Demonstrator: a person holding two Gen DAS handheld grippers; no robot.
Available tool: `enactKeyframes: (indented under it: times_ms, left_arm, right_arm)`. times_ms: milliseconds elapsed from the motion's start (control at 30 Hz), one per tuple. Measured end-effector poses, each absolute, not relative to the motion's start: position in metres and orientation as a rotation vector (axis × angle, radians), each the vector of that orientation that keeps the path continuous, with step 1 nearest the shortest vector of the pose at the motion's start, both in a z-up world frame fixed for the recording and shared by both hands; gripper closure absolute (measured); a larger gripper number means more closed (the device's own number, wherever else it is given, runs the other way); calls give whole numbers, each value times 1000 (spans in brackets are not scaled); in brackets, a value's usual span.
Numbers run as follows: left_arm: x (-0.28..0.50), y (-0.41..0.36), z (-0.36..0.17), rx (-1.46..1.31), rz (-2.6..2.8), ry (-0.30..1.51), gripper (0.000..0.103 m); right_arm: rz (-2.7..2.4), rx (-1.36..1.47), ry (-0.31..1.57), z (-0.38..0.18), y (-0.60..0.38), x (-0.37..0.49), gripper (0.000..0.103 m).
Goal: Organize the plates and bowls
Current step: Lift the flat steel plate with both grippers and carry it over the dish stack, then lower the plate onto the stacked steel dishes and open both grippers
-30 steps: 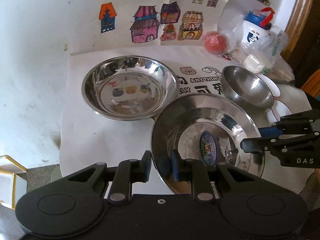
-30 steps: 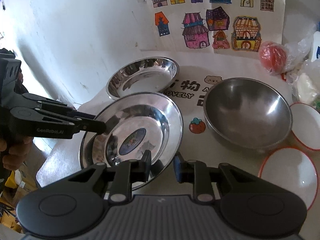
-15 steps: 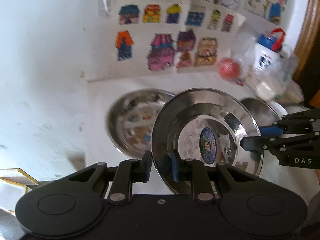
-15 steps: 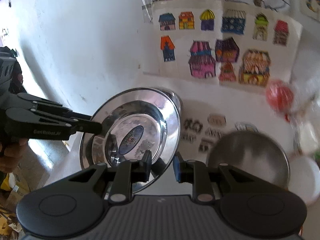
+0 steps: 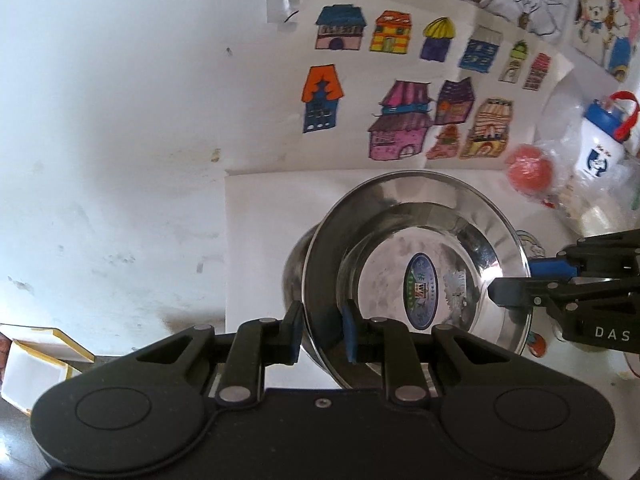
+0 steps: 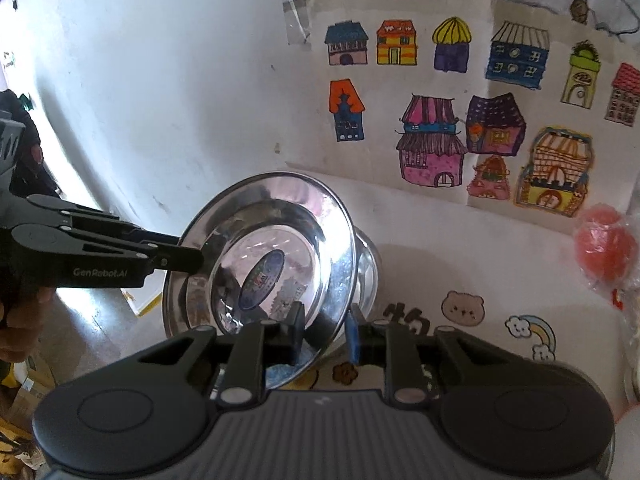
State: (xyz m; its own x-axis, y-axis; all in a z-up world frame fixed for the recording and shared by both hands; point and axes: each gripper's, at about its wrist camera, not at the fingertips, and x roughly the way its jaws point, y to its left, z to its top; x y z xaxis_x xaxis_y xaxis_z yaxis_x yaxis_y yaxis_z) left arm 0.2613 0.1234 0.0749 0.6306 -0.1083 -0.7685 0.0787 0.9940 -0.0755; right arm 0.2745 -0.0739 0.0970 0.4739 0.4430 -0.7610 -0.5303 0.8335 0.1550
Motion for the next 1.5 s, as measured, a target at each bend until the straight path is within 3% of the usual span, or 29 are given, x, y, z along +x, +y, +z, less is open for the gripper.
enactKeyframes:
  times_ms: [1100,1300,1500]
  left_arm:
    - [295,131,46,-50,-80,963,79]
    - [291,132,53,-42,-54,927,78]
    - [282,136,58,-66,-39,896,66]
  right_arm:
    - [584,-157,950,74,-54,304,73]
    - [569,-163,908,80,-57,301,58]
    - [564,-159,861,88,-65,291,38]
